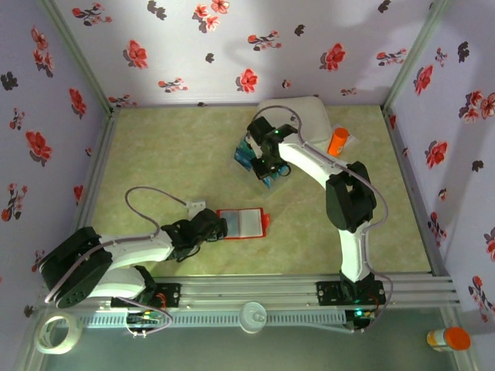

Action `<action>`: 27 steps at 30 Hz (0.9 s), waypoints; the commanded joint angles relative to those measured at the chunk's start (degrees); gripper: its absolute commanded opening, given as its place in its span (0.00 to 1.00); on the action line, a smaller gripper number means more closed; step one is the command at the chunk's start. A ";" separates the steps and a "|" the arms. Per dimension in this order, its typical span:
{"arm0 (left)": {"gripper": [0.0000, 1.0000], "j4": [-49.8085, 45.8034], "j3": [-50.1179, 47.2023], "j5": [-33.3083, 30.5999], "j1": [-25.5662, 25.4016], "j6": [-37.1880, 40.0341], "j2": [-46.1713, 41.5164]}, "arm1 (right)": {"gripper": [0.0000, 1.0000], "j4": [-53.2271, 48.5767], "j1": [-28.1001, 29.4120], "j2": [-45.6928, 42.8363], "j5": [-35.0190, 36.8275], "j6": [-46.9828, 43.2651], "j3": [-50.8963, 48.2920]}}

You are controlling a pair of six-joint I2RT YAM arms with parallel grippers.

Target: Put the credit cards into the card holder

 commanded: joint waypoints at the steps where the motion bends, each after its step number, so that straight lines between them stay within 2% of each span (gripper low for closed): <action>1: 0.93 1.68 -3.95 7.65 0.76 -3.12 4.12 | 0.00 -2.39 -0.01 0.55 -0.63 -0.17 2.52; 10: 0.92 1.26 -4.23 7.38 0.78 -3.28 3.80 | 0.00 -3.72 0.30 -6.81 -4.98 1.24 3.31; 15: 0.92 0.30 -4.39 6.85 0.75 -3.44 3.40 | 0.00 2.34 0.84 -14.26 -9.54 6.05 -3.70; 18: 0.92 -0.55 -4.40 6.57 0.72 -3.61 3.03 | 0.00 12.66 0.97 -20.43 -13.89 12.94 -14.12; 22: 0.92 -3.59 -3.44 6.23 0.73 -3.67 2.62 | 0.00 33.62 1.05 -28.66 -20.47 25.53 -31.16; 27: 0.92 -11.49 0.51 5.20 0.71 -2.79 2.49 | 0.00 57.28 2.19 -33.97 -22.73 39.17 -48.61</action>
